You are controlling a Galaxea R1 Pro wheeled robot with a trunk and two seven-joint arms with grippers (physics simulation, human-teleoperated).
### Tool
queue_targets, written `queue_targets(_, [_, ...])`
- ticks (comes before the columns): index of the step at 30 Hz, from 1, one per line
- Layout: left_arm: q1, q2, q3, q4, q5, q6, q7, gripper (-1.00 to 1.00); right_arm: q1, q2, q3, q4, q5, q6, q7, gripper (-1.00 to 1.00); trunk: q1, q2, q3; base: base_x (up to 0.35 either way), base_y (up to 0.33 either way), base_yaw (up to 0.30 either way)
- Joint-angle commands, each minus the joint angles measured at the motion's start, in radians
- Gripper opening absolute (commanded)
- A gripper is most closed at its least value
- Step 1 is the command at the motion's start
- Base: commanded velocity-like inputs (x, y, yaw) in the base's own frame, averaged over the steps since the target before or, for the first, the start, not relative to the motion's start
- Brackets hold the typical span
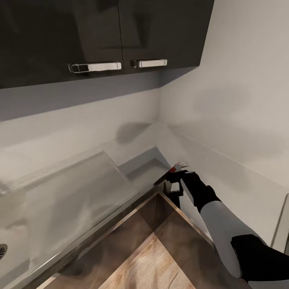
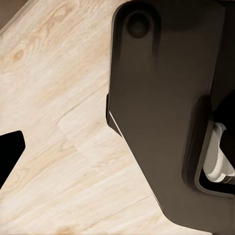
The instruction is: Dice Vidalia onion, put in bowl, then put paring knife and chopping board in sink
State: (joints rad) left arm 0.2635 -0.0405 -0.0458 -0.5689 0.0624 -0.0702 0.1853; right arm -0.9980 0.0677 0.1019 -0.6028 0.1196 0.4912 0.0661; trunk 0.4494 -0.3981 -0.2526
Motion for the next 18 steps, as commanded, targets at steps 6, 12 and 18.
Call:
queue_targets(6, [0.000, 0.001, -0.005, -0.001, 0.007, -0.002, 0.006, 1.00, -0.001, 0.000, 0.000, -0.001, 0.011, 0.006, 0.007, 1.00, 0.001, -0.002, -0.002, 0.002, 0.004, 0.000])
queue_targets(12, [0.000, 0.002, -0.005, -0.001, 0.007, -0.002, 0.006, 1.00, -0.001, 0.000, -0.001, -0.002, 0.011, 0.006, 0.006, 1.00, 0.001, -0.002, -0.002, 0.000, 0.000, 0.000])
queue_targets(18, [0.000, 0.001, -0.005, 0.000, 0.007, -0.002, 0.006, 1.00, -0.001, 0.000, -0.001, -0.001, 0.011, 0.006, 0.006, 1.00, 0.001, -0.002, -0.004, 0.000, 0.000, 0.000])
